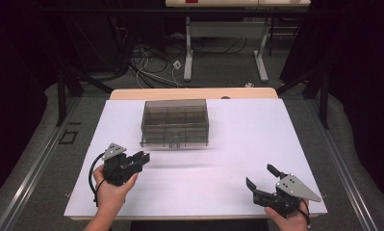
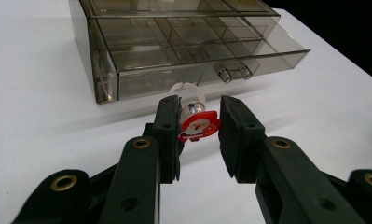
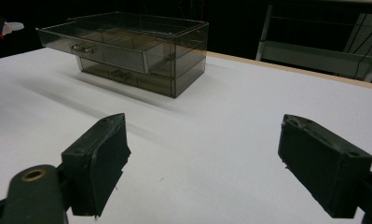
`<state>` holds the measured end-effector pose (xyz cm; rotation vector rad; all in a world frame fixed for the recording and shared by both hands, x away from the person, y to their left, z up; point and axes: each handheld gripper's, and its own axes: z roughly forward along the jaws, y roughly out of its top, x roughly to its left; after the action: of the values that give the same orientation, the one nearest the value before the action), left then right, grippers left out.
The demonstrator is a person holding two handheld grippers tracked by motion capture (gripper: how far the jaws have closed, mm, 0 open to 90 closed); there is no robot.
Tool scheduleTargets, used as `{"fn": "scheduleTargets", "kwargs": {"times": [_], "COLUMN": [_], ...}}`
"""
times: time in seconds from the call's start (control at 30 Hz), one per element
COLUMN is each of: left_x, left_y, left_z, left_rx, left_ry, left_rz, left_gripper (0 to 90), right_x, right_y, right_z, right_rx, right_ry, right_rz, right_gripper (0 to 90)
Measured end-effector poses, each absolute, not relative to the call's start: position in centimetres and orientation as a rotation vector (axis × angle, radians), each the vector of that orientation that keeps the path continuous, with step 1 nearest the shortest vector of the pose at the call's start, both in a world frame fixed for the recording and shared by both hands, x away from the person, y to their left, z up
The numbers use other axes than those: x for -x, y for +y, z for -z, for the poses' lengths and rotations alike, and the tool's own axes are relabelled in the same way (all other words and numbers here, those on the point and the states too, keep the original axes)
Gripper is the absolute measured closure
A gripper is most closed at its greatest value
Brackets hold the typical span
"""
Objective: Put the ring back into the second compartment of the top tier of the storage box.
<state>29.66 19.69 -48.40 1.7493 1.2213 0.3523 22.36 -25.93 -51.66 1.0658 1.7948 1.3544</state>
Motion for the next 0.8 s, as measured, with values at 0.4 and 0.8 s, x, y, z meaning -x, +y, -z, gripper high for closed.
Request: {"fn": "scheduleTargets", "kwargs": {"times": [0.4,0.8], "left_x": [-29.3,-29.5], "left_y": [19.8,19.1], "left_z": [47.6,46.7], "left_rx": [-1.721,-1.726], "left_ry": [1.192,1.171], "left_rz": [-0.398,-0.383], "left_gripper": [69.0,69.0], "right_x": [-22.4,-22.4], "right_y": [-25.9,-25.9], "right_z": [51.7,51.8], "right_rx": [-1.065,-1.074], "right_ry": [1.797,1.793], "right_rz": [-1.354,-1.350], "right_gripper": [15.1,15.1]}}
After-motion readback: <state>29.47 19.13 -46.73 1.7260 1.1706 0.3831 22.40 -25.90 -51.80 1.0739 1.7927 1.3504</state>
